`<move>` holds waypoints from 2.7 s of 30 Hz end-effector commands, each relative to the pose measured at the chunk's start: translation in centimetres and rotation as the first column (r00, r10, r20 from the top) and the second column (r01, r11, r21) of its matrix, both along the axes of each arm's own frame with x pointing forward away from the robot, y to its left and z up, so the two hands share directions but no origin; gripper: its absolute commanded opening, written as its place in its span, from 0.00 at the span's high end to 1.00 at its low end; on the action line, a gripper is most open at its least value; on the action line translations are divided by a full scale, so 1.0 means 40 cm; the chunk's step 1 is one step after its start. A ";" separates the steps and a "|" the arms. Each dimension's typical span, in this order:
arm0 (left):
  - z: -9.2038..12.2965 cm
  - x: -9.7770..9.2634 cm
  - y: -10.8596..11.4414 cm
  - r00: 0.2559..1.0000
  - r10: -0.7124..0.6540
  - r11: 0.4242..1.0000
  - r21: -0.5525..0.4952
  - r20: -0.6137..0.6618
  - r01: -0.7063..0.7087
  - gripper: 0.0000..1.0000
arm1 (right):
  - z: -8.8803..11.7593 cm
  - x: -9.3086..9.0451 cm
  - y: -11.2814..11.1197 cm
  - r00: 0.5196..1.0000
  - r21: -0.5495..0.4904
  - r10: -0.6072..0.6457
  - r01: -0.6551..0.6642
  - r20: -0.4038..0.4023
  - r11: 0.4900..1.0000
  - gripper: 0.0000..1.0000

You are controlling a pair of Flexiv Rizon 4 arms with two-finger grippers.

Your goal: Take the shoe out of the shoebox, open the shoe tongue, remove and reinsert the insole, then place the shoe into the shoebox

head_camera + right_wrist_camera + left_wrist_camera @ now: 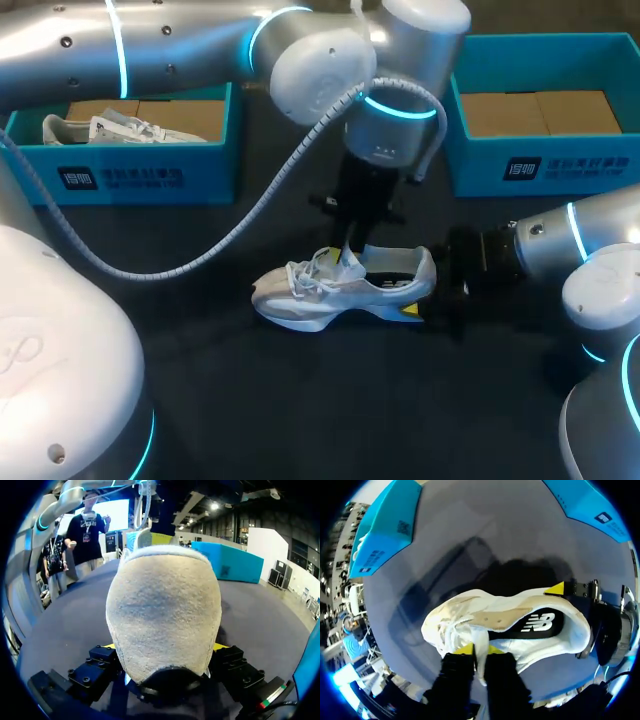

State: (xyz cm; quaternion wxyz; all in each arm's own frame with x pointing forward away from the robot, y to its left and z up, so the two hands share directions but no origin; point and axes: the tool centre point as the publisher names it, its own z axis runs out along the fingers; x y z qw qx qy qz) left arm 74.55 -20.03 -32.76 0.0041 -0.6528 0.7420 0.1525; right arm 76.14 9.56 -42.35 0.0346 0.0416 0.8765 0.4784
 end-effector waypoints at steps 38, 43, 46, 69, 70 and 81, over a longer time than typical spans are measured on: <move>-0.052 0.055 0.262 0.936 -0.346 0.937 -0.080 -0.059 0.341 1.00 | -0.001 -0.001 0.006 1.000 -0.004 -0.002 0.002 0.001 1.000 1.00; -0.077 0.044 0.280 0.953 -0.304 0.946 -0.121 -0.020 0.299 1.00 | -0.001 -0.001 0.006 1.000 -0.004 -0.002 0.002 0.001 1.000 1.00; -0.089 0.035 0.293 0.957 -0.289 0.950 -0.125 -0.005 0.286 0.76 | -0.001 -0.001 0.006 1.000 -0.004 -0.002 0.002 0.001 1.000 1.00; -0.051 0.037 0.344 0.961 -0.276 0.941 -0.201 0.013 0.273 0.00 | -0.001 -0.001 0.006 1.000 -0.004 -0.002 0.002 0.001 1.000 1.00; -0.046 0.039 0.341 0.959 -0.282 0.938 -0.206 0.012 0.278 0.00 | -0.001 -0.001 0.006 1.000 -0.004 -0.002 0.002 0.001 1.000 1.00; 0.029 0.069 0.280 0.933 -0.354 0.899 -0.255 0.060 0.358 0.00 | -0.001 -0.001 0.006 1.000 -0.004 -0.002 0.002 0.001 1.000 1.00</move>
